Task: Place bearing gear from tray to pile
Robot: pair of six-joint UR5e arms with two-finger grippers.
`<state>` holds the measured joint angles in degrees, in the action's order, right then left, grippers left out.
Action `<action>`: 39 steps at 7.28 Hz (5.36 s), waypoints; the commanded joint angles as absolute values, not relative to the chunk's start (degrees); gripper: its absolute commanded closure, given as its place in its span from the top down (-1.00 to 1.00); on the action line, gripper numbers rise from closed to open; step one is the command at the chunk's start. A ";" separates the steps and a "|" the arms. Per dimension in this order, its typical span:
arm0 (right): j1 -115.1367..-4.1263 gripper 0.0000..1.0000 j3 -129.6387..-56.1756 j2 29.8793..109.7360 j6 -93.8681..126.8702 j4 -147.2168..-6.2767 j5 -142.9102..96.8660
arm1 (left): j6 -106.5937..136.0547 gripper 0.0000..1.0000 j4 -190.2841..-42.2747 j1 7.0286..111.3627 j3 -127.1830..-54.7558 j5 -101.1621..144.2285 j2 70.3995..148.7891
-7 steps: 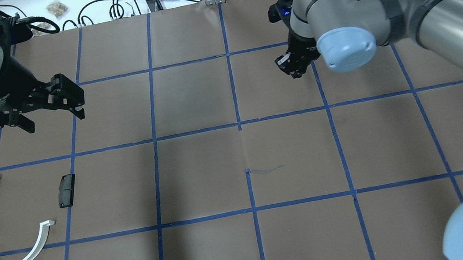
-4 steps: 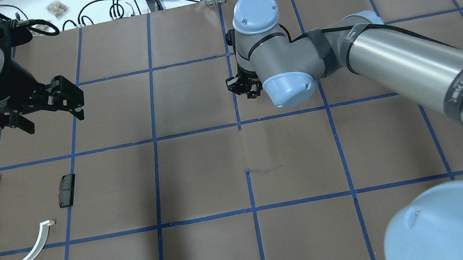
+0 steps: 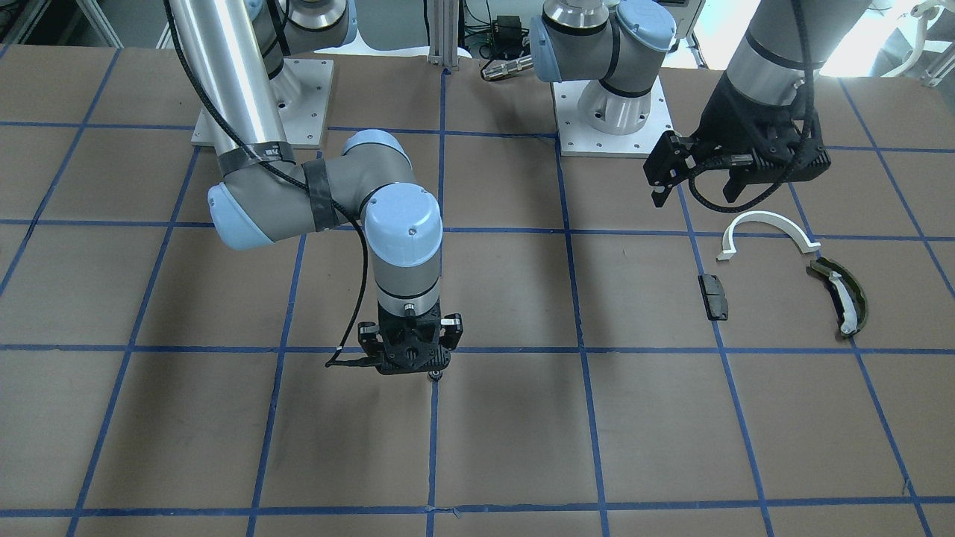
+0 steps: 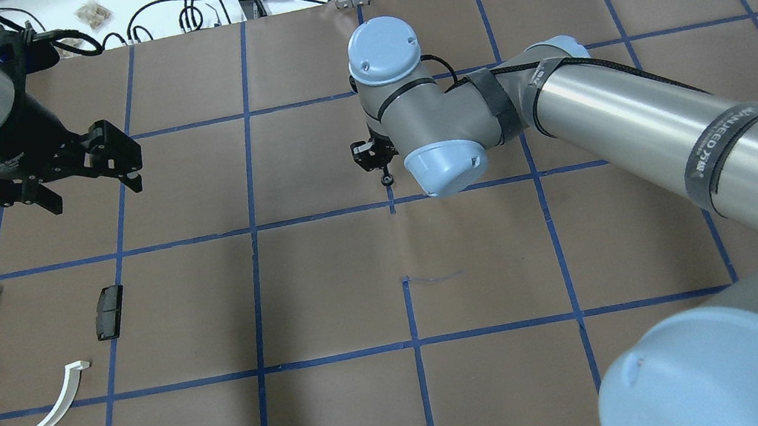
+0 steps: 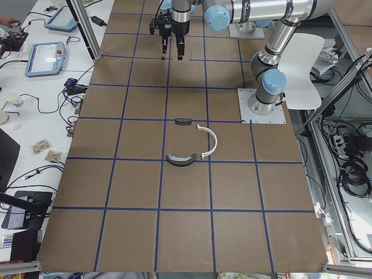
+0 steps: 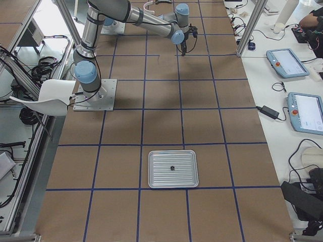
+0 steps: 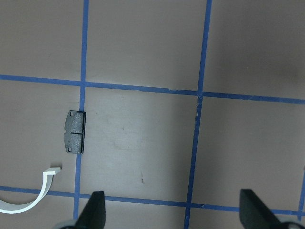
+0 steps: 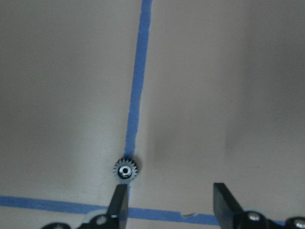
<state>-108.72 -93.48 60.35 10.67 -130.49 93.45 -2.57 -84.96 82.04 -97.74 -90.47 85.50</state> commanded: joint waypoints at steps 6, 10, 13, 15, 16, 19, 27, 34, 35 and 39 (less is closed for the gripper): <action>-63.27 1.00 -94.22 78.30 -51.78 -112.62 93.43 | 13.14 1.00 -62.10 95.77 -96.16 -84.72 106.75; -42.74 1.00 -93.34 73.15 -80.55 -115.64 90.28 | 23.79 1.00 -59.08 105.19 -86.85 -85.69 120.37; -40.79 1.00 -93.25 69.08 -91.90 -119.79 87.47 | 27.25 1.00 -50.98 110.21 -85.35 -87.09 127.77; -36.67 0.91 -92.81 65.77 -96.12 -119.88 86.93 | 26.81 1.00 -51.24 111.18 -86.57 -88.32 128.14; -35.35 0.92 -91.51 63.39 -97.89 -119.88 84.84 | 25.94 0.91 -51.59 111.27 -86.57 -89.20 128.23; -35.25 0.82 -89.13 53.29 -105.88 -133.65 82.79 | 25.31 0.59 -52.99 111.18 -87.01 -89.39 128.15; -32.43 0.45 -89.91 53.44 -106.52 -129.29 84.02 | 23.82 -0.76 -55.46 111.01 -85.87 -89.47 127.97; -32.34 -0.95 -89.30 54.14 -106.09 -125.78 84.20 | -10.11 -0.91 -71.02 86.19 -95.93 -93.69 110.77; -32.78 -0.96 -89.38 56.66 -104.95 -124.21 84.20 | -19.33 -0.92 -68.41 79.87 -99.63 -94.65 108.22; -48.20 -0.95 -89.91 73.53 -78.93 -110.60 84.90 | -42.75 -0.92 -66.80 58.32 -109.23 -94.49 103.62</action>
<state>-42.10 -89.79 68.89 -88.42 -114.55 84.51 -35.66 -67.01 64.89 -106.65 -94.72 104.42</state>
